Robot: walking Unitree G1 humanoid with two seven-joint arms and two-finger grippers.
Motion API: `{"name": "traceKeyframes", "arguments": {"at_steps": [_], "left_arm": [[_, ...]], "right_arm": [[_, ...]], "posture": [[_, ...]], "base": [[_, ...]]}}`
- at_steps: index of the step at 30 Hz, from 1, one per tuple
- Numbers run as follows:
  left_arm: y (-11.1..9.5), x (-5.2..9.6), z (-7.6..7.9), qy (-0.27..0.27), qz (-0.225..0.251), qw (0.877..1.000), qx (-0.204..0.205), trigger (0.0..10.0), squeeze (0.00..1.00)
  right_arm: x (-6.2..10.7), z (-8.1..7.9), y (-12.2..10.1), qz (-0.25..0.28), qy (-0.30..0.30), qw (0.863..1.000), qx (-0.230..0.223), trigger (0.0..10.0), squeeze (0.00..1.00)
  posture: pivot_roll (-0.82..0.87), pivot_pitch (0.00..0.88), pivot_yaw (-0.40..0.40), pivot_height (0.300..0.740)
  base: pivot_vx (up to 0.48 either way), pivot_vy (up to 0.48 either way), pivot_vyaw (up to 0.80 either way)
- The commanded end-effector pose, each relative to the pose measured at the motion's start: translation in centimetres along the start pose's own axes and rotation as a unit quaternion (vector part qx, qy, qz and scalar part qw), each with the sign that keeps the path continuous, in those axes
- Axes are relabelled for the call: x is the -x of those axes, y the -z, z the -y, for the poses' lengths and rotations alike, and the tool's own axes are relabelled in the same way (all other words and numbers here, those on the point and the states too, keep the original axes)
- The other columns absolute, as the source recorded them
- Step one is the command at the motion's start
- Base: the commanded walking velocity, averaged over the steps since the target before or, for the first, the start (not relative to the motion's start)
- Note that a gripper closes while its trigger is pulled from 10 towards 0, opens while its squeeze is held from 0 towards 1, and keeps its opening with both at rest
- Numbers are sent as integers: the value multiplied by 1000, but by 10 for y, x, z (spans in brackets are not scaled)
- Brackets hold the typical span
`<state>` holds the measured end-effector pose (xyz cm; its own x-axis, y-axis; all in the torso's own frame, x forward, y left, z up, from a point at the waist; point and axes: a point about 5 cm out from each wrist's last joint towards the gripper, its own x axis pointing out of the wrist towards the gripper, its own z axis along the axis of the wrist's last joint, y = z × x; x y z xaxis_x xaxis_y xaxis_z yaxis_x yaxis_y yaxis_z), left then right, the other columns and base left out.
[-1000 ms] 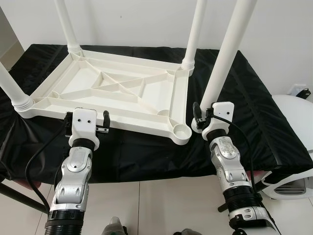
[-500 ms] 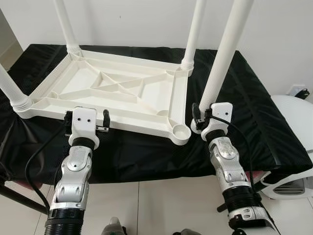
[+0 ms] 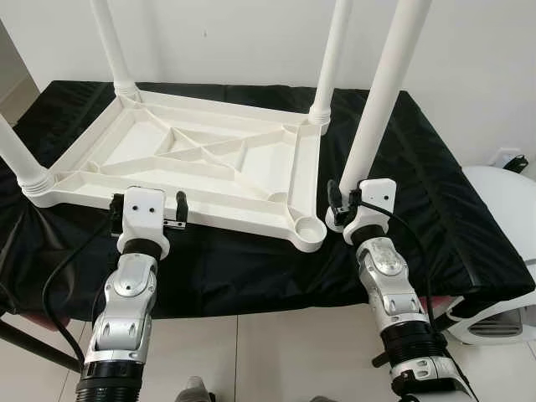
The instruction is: Building children table
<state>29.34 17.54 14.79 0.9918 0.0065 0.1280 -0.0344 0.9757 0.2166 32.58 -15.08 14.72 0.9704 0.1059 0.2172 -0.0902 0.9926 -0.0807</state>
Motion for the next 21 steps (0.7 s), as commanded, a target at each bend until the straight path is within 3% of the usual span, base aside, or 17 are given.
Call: {"name": "traceKeyframes", "arguments": {"at_steps": [1,21], "left_arm": [[3,1,-4,-44,-5,999,-7,10000,0],[3,1,-4,-44,-5,999,-7,10000,0]], "right_arm": [[0,0,-2,7,2,1000,1,10000,0],[0,0,-2,7,2,1000,1,10000,0]], "posture": [[91,84,-41,740],[91,84,-41,740]], "base": [[0,0,0],[0,0,0]]}}
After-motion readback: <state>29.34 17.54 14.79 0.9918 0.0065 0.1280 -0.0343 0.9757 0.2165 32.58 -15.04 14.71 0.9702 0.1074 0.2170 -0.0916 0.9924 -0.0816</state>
